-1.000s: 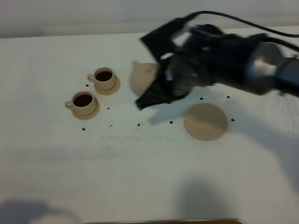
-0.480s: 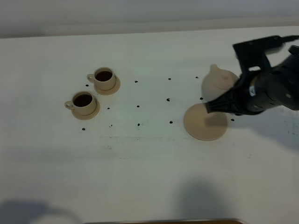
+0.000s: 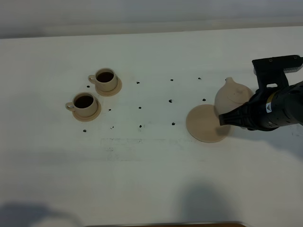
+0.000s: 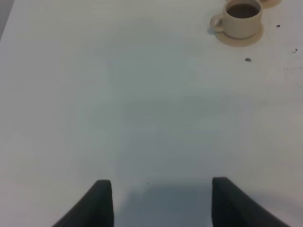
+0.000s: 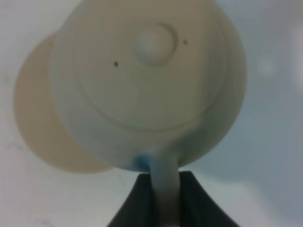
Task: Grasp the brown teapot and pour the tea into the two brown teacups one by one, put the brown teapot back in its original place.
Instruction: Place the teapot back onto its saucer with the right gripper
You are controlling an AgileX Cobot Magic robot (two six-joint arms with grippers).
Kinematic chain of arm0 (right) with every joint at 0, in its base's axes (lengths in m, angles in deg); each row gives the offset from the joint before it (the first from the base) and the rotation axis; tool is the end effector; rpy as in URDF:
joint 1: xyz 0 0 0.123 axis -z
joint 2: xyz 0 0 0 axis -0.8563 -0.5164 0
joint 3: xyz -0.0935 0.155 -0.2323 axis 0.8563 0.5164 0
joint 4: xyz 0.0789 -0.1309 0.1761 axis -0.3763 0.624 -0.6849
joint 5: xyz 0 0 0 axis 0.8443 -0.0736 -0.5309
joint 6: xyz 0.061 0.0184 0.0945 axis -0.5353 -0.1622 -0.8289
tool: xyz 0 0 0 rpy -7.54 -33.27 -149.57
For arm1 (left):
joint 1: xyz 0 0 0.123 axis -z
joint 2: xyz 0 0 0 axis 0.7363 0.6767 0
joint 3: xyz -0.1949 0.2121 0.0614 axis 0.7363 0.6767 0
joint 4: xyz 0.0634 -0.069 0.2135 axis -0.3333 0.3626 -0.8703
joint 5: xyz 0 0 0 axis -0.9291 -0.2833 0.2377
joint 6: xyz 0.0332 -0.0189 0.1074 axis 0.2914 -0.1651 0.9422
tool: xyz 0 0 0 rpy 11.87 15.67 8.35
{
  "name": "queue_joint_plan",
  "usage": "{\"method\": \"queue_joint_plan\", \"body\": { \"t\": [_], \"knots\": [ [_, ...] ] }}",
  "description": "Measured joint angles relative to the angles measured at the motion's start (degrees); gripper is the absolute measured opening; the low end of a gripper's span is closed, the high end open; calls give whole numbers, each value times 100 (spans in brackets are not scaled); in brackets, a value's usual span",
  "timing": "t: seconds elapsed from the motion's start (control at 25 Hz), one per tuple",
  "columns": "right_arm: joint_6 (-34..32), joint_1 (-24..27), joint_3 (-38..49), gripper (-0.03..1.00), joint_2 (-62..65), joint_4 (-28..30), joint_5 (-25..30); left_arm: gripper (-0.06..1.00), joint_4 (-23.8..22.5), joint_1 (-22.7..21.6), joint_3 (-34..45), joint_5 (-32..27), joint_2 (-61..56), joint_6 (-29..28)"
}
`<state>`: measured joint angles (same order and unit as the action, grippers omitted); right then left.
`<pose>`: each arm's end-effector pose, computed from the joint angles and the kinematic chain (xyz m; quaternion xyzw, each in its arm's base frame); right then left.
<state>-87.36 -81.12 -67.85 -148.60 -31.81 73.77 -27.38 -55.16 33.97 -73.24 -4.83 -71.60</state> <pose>0.2680 0.0955 0.1926 -0.0602 0.9679 0.0211 0.2431 -0.0069 -0.0036 0.2445 0.0162 0.8640 0.0642 0.4992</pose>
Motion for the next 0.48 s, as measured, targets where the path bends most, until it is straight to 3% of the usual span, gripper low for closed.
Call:
{"method": "queue_joint_plan", "body": {
  "t": [0.48],
  "knots": [
    [24, 0, 19, 8, -614, -353, -258, 52, 0, 0, 0, 0, 0, 0]
  ]
}}
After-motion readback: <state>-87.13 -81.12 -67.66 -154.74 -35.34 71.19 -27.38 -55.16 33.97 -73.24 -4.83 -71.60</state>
